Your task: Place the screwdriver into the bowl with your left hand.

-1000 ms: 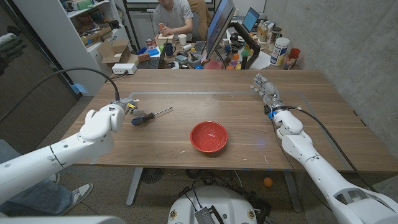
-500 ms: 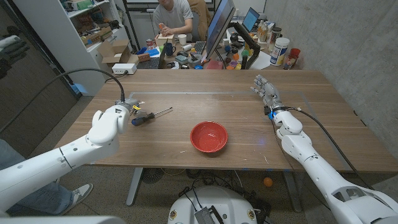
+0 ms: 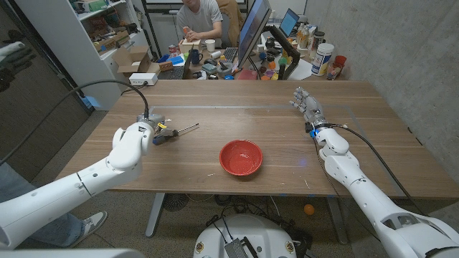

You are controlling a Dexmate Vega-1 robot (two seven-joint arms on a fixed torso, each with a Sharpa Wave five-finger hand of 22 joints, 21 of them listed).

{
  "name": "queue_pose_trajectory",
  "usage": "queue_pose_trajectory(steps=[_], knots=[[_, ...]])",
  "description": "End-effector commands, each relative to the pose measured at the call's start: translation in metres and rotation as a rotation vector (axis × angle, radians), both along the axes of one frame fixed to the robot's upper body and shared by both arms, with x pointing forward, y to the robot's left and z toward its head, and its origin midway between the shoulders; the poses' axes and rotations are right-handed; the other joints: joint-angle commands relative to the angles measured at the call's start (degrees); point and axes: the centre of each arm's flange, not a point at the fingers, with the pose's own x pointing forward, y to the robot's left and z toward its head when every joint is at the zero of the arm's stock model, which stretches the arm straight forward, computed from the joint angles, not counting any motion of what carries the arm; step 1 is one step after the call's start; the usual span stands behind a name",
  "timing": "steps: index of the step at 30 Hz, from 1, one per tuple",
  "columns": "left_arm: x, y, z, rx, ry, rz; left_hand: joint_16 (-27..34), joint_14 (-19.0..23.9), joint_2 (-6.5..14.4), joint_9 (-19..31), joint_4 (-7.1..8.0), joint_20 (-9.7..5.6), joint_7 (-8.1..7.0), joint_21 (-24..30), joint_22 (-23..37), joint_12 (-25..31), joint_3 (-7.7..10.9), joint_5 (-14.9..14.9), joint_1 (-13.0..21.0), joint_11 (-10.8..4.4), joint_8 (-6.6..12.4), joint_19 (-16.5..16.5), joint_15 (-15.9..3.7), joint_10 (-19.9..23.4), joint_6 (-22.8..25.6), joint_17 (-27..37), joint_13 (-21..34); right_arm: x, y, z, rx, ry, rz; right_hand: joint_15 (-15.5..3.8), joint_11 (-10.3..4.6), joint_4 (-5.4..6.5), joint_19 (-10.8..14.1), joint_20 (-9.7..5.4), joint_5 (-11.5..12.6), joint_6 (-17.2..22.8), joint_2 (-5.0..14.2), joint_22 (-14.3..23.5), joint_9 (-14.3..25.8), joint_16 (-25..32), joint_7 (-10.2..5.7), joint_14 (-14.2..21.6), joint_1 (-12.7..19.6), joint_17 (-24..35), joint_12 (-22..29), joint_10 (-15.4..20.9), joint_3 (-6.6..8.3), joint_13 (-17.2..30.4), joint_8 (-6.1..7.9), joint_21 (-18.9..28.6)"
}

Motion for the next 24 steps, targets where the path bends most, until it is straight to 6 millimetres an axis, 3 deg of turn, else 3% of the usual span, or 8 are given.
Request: queue_pose_trajectory(steps=[1, 24], knots=[[0.0006, 0.0000, -0.0052, 0.019, -0.011, 0.022, 0.37, 0.48, 0.21, 0.29, -0.16, 0.03, -0.24, -0.29, 0.30, 0.44, -0.08, 0.02, 0.71, 0.00, -0.33, 0.40, 0.19, 0.71, 0.46, 0.06, 0.07, 0.0023, -0.0005, -0.0018, 0.000, 0.008, 0.003, 0.22, 0.15, -0.05, -0.24, 0.08, 0.13, 0.00, -0.34, 0.20, 0.27, -0.09, -0.35, 0.42, -0.20, 0.11, 0.02, 0.11, -0.33, 0.14, 0.02, 0.00], [0.0099, 0.0005, -0.0119, 0.011, 0.019, 0.020, 0.41, 0.87, 0.34, 0.30, -0.20, 0.02, -0.47, -0.25, 0.30, 0.46, -0.11, 0.00, 0.99, -0.24, -0.57, 0.67, 0.17, 0.94, 0.66, 0.05, 0.03, 0.0064, -0.0006, -0.0095, 0.004, 0.034, 0.000, 0.21, 0.20, -0.04, -0.31, 0.16, 0.13, 0.02, -0.32, 0.20, 0.27, -0.10, -0.30, 0.39, -0.26, 0.03, 0.02, 0.12, -0.45, 0.15, 0.02, 0.03]])
